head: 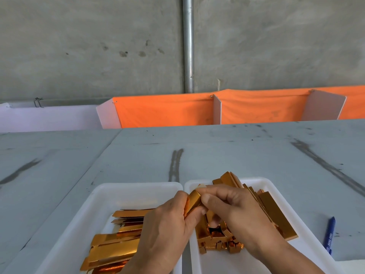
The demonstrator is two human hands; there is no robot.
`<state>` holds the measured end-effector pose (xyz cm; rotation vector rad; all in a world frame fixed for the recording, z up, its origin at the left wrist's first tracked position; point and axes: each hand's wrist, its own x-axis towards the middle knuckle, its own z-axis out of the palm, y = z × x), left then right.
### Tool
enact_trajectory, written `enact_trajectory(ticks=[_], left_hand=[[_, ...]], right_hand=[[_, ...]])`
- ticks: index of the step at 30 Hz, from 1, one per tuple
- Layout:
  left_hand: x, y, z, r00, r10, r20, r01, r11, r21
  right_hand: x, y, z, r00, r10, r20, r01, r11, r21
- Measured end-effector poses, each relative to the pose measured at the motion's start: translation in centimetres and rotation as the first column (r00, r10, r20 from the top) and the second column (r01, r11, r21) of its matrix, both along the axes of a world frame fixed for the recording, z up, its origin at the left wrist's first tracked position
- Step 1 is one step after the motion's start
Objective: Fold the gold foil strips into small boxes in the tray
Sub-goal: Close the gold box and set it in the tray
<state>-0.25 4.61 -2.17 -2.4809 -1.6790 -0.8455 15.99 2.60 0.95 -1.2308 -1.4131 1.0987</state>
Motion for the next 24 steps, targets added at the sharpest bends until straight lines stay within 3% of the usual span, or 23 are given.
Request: enact_trajectory(ticks=[6,16,24], left_hand=[[0.3,-0.3,0.3,1.000,0.014,0.020,-0.013,1.000,-0.026],[0.3,-0.3,0.6,0.994,0.002,0.114,0.007,0.997,-0.082],[0.3,-0.3,0.7,0.989,0.014,0.147,0.002,0.995,-0.103]], right_hand=[[-0.6,-0.2,-0.1,0.999,0.049,0.013,-0.049,0.999,0.019],[-0.8,-0.3,-0.7,0.992,-0.101,0.079,0.091,0.988,0.124],[-1.2,-0.3,-0.6,0.998,0.034,0.053,-0.036,0.999,0.037]])
